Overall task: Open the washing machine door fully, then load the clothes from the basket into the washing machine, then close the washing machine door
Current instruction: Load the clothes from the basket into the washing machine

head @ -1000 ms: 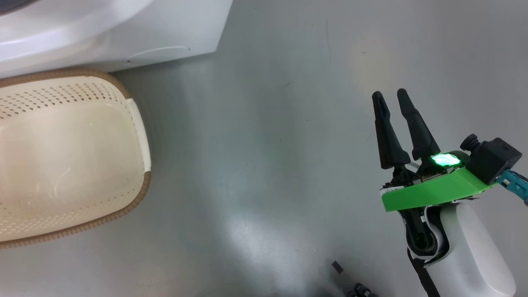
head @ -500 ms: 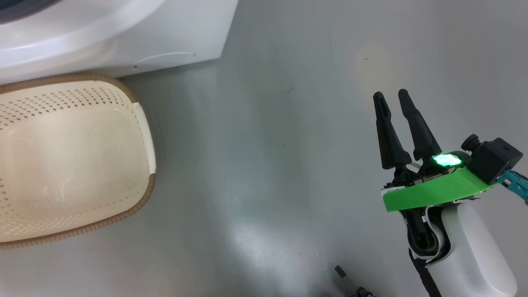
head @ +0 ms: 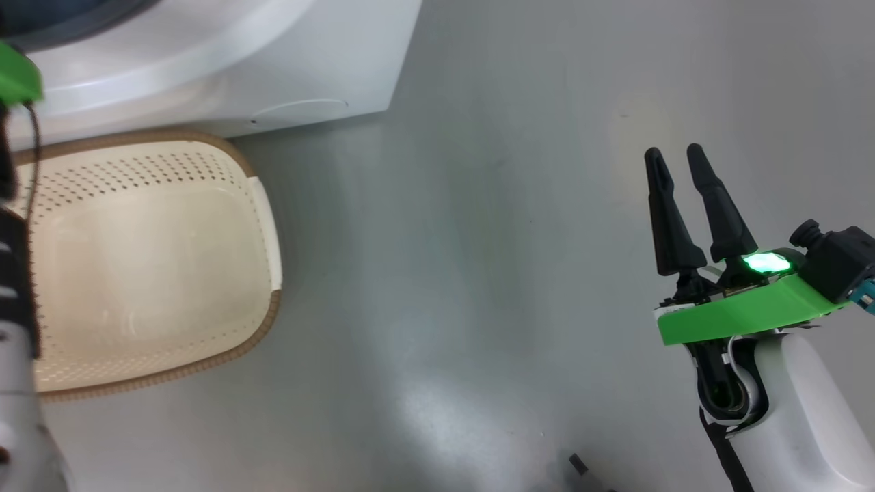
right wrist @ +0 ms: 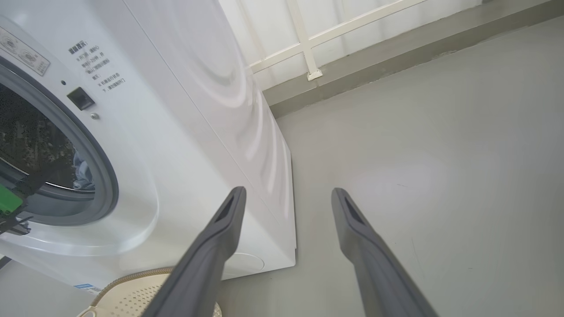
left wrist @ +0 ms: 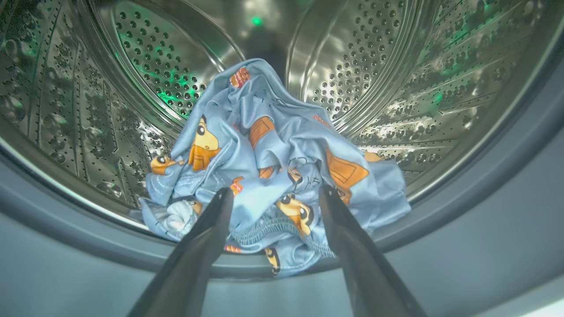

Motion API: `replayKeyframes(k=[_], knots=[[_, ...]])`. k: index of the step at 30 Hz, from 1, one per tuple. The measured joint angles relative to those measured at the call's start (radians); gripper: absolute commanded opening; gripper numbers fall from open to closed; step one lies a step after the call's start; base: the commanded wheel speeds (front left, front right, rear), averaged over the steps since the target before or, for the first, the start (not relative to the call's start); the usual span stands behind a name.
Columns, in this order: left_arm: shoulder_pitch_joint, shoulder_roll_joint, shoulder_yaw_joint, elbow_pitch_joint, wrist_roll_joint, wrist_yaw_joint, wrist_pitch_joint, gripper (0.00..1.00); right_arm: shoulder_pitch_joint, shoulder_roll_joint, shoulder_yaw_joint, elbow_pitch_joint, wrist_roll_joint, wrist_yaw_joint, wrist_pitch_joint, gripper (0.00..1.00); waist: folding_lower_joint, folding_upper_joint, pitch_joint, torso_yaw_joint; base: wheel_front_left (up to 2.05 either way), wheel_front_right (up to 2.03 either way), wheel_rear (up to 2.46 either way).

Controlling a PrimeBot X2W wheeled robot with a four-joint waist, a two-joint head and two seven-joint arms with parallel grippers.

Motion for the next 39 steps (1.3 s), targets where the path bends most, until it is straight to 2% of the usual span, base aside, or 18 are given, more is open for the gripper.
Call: replayKeyframes(k=[14,22,39], knots=[[0.331,-0.102,0.109,-0.234,0.003,-0.023,0.0,1.0,0.056,-0.043,-0.027,0.003,-0.009,0.0,0.0,1.0,-0.0001,0.0,-0.085,0.055,0.0,0.0,0.0],[0.499,-0.143,0.121,-0.317,0.032,-0.039,0.0,1.0,0.118,-0.074,-0.035,0.019,-0.01,0.0,0.0,1.0,0.0,0.0001,-0.165,0.08,0.0,0.0,0.0],[0.803,-0.18,0.122,-0.447,0.042,-0.047,0.0,1.0,0.228,-0.115,-0.049,0.043,-0.01,0.0,0.0,1.0,0.0,0.0001,-0.325,0.119,0.0,0.0,0.0]])
